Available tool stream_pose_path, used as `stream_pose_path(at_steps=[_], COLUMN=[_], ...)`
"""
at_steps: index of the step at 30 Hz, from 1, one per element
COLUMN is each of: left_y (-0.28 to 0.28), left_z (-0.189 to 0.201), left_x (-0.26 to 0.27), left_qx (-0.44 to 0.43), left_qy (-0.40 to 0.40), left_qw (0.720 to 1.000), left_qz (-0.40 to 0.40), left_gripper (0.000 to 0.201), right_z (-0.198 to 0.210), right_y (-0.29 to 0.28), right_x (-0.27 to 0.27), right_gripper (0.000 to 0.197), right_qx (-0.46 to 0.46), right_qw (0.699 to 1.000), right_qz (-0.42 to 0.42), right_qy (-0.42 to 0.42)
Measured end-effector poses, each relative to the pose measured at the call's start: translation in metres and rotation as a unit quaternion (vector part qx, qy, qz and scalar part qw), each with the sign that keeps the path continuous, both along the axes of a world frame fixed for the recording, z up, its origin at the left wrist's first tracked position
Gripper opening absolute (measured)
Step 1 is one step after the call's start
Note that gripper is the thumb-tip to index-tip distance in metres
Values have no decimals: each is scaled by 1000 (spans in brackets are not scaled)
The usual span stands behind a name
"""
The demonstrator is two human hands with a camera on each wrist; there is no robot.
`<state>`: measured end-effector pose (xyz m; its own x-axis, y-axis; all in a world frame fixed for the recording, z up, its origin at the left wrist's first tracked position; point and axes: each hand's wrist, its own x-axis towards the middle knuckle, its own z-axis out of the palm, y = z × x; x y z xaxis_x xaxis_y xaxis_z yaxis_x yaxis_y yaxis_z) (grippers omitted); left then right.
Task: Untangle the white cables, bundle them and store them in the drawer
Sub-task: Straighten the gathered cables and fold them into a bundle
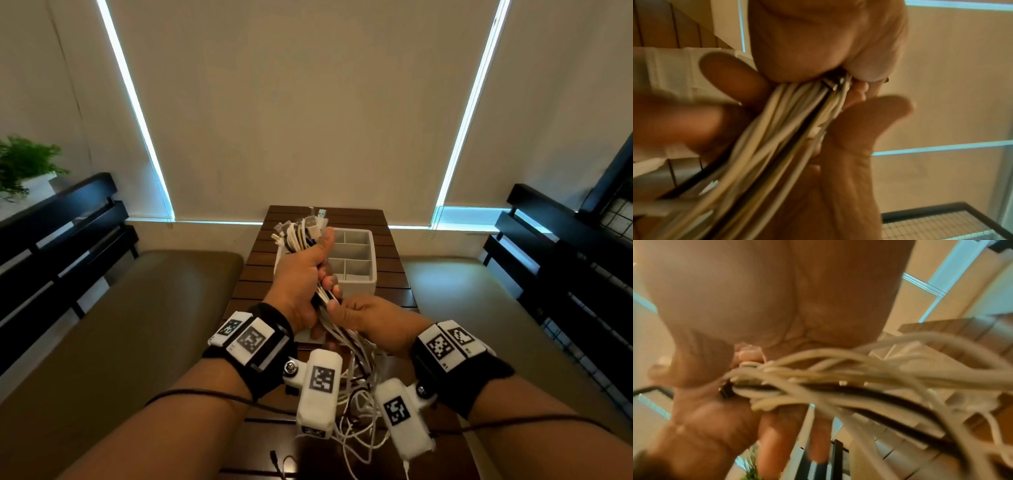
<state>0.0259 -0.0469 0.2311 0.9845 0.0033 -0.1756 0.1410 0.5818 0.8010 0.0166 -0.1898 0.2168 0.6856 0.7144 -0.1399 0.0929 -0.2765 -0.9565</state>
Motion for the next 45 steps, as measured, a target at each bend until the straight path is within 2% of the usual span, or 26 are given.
stream_pose_path(at_steps=[3,4,7,11,17,19,23,28,30,33,35,37,40,43,45], left_y=[-3,-2,4,7,10,12,14,14,13,8,4,1,-2,-4,-5], left_z=[4,6,7,3,-3,-3,-2,3,2,-4,-5,-4,-1,-2,-5], left_x=[-2,-2,-3,-8,-15,-17,-19,-20,-20,-25,-28,-29,-29,-29,-30], left_qx=[16,20,29,23,-9,-10,-1,26,46,86,138,189,235,225,221], left_qy=[-19,-24,-31,-38,-23,-18,-2,14,23,26,22,14,13,29,36], left_qw=[1000,999,999,998,996,995,991,989,987,982,977,970,962,966,968], left_qz=[-15,-16,-26,-46,-85,-103,-132,-143,-152,-165,-162,-150,-141,-127,-116], left_gripper=[40,39,38,41,41,39,37,35,35,24,25,29,38,33,41], right_z=[-4,-9,-17,-16,-14,-9,5,22,26,34,38,40,39,37,36], right_y=[4,7,14,13,-4,-7,-11,-18,-22,-23,-20,-18,-18,-18,-17], right_x=[-2,-3,-7,-8,-6,-4,0,9,14,16,14,12,14,16,17], right_gripper=[41,40,42,42,44,42,30,30,33,22,15,16,16,23,20], right_qx=[61,70,50,27,-78,-120,-247,-349,-360,-394,-421,-424,-419,-417,-420], right_qw=[992,990,997,999,994,987,951,866,853,821,794,788,797,801,803], right_qz=[0,-7,-24,17,77,97,103,80,68,75,66,42,4,-13,-17], right_qy=[113,126,54,-26,-20,-44,-158,-350,-373,-407,-434,-444,-435,-429,-422])
